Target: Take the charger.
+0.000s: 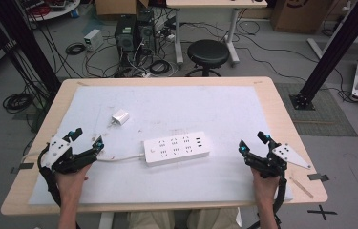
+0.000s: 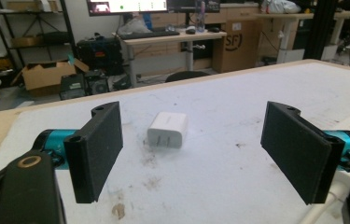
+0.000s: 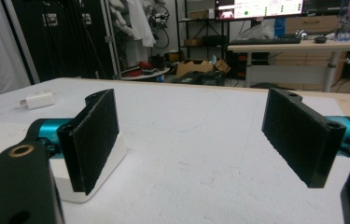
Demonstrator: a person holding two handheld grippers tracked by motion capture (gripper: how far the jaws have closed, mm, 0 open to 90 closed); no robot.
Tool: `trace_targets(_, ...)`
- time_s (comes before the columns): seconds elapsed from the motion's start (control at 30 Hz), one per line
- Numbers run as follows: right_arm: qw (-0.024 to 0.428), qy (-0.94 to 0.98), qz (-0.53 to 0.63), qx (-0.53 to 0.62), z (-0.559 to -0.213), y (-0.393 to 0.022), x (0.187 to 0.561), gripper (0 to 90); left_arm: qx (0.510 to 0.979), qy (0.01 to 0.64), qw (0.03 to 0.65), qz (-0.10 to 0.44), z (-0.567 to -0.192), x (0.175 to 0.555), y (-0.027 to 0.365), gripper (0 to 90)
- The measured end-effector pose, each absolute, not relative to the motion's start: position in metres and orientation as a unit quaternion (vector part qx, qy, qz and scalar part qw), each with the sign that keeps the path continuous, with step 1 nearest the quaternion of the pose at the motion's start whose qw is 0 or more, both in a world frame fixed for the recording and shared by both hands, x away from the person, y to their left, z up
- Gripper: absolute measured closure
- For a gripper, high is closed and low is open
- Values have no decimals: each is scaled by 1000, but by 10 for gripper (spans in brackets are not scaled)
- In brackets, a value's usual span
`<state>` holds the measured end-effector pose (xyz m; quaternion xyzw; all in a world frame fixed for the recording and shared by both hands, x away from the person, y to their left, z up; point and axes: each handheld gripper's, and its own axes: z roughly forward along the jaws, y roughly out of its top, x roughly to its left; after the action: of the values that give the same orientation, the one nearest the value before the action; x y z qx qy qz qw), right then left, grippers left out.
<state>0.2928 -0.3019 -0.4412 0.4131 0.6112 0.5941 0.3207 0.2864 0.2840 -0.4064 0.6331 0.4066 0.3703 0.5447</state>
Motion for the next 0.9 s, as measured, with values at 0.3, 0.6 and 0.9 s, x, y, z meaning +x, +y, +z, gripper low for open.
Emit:
trace_targets(0.3,328,617,586,410,-441,-299,293,191,657,404,539,339,-386,304,284,231)
trace_targets(0.6,322,624,582,410,-441,-298,295,191,691,439,498,286,-375,348,285,231)
trace_targets(0.9,317,632,576,410,-440,-297,295,191,723,449,455,261,-376,385,277,231)
